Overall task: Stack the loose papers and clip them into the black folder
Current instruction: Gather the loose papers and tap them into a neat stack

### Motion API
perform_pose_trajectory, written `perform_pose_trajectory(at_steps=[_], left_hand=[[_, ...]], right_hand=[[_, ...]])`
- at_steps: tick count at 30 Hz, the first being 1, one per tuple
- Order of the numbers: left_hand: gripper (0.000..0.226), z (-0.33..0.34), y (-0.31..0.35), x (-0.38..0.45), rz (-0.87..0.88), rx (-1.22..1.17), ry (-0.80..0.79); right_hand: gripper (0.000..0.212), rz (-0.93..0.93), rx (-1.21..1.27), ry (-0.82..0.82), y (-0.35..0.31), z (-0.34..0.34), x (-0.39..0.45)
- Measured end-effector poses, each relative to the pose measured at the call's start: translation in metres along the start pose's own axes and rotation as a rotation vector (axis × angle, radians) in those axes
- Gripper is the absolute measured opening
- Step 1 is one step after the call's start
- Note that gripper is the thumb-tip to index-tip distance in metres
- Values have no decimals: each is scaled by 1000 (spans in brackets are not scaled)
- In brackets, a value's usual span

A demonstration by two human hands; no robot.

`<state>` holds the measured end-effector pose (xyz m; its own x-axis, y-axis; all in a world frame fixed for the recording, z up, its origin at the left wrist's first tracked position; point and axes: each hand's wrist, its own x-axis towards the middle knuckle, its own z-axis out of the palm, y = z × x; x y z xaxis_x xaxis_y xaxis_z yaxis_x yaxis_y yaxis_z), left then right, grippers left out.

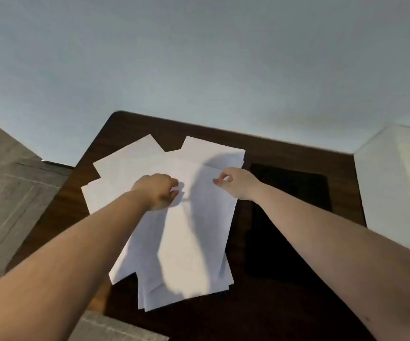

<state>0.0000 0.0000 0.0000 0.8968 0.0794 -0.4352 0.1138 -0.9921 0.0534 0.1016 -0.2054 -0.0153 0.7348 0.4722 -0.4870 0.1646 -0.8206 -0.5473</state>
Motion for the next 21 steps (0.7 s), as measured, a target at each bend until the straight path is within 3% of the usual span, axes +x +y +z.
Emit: perform_pose_trajectory(at_steps=[6, 9, 12, 15, 17, 21], left_hand=[[24, 52, -24, -15, -96, -90, -122], [25, 69, -37, -16, -204, -201, -52], [51, 86, -63, -18, -450, -333, 48], [89, 99, -88, -21, -846, -531, 67], [103, 100, -96, -25, -1041, -720, 86], [109, 106, -108, -23, -1124, -1044, 301]], right_hand=[[49, 52, -16, -112, 14, 39, 14], [48, 68, -28, -77, 20, 47, 24], [53, 112, -53, 5, 27, 50, 31], [62, 203, -31, 61, 33, 52, 36], [66, 273, 16, 92, 36, 53, 38], [74, 288, 132, 125, 38, 57, 42]])
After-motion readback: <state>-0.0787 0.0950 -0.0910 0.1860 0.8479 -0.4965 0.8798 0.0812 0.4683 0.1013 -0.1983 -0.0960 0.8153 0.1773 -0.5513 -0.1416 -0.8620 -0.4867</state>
